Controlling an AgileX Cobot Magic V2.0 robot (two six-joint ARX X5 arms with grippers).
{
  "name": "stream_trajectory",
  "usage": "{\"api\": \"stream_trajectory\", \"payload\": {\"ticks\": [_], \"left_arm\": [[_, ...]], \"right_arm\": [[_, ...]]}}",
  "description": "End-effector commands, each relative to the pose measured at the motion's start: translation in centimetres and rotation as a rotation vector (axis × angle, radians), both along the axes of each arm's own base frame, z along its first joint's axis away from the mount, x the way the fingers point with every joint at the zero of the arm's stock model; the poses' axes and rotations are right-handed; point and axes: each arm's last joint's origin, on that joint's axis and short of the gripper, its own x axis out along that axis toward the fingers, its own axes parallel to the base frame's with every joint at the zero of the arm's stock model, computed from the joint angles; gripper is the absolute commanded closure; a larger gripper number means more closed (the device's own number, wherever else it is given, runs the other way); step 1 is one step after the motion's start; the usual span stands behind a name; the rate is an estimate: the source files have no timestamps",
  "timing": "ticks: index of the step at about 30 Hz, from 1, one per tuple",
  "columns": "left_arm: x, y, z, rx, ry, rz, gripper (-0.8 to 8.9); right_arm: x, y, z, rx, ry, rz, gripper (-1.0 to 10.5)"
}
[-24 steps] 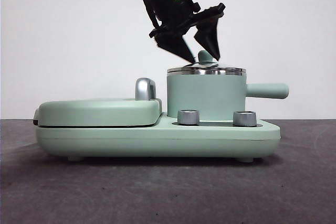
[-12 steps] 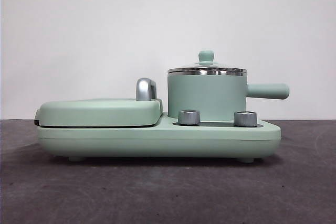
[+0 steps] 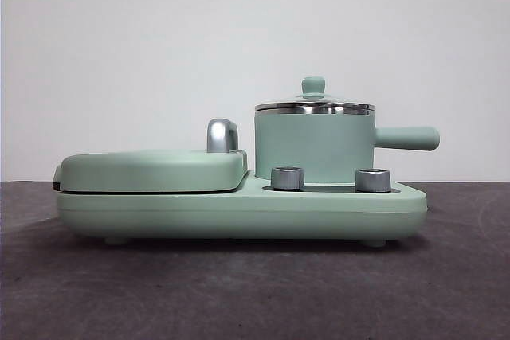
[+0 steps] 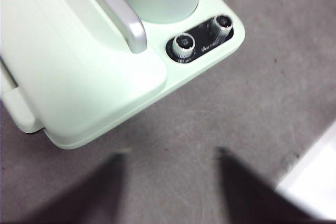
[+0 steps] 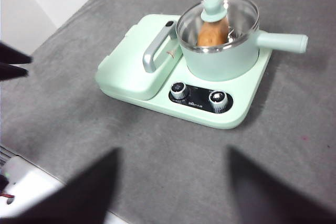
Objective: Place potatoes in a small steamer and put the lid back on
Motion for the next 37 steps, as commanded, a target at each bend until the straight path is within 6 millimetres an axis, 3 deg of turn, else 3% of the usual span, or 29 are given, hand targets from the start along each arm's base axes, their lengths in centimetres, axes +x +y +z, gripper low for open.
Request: {"api": "stream_trajectory", "payload": {"ticks": [1, 11, 16, 19, 22, 25, 29, 32, 37], "left_arm": [[-1.5, 0.9, 0.7, -0.064, -0.058, 0.022, 8.08], [-4.9, 3.1, 2.1, -0.155, -0.197, 0.018, 7.87], [-5.7, 4.0, 1.7, -0.2, -0.28, 0.058, 7.87], [-6.0, 4.9, -0.6, -0.17, -0.504, 0.076, 7.87], [-5.5, 5.8, -4.8, -0.162, -0.627, 0.258, 7.87], [-4.3, 6.5, -9.9, -0.123, -0.674, 0.444, 7.87], [-2.6, 7.0, -15.8, -0.106, -0.68, 0.538, 7.87], [-1.8, 7.4, -18.3, -0.117, -0.664, 0.621, 7.87], [-1.9, 7.8, -19.4, -0.005, -0.585, 0.689, 7.87]], "right_arm": [[0.1, 0.0, 0.2, -0.008, -0.009, -0.016, 9.4], [0.2, 0.0, 0.6, 0.003, -0.047, -0.016, 9.4], [0.2, 0.0, 0.6, 0.003, -0.047, -0.016, 9.4], [0.2, 0.0, 0.6, 0.003, -0.047, -0.016, 9.4], [0.2, 0.0, 0.6, 0.003, -0.048, -0.016, 9.4], [0.2, 0.0, 0.6, 0.003, -0.047, -0.016, 9.4], [0.2, 0.0, 0.6, 0.003, -0.048, -0.016, 9.4], [0.2, 0.0, 0.6, 0.004, -0.051, -0.015, 9.4], [0.2, 0.0, 0.7, 0.005, -0.052, -0.016, 9.4]]}}
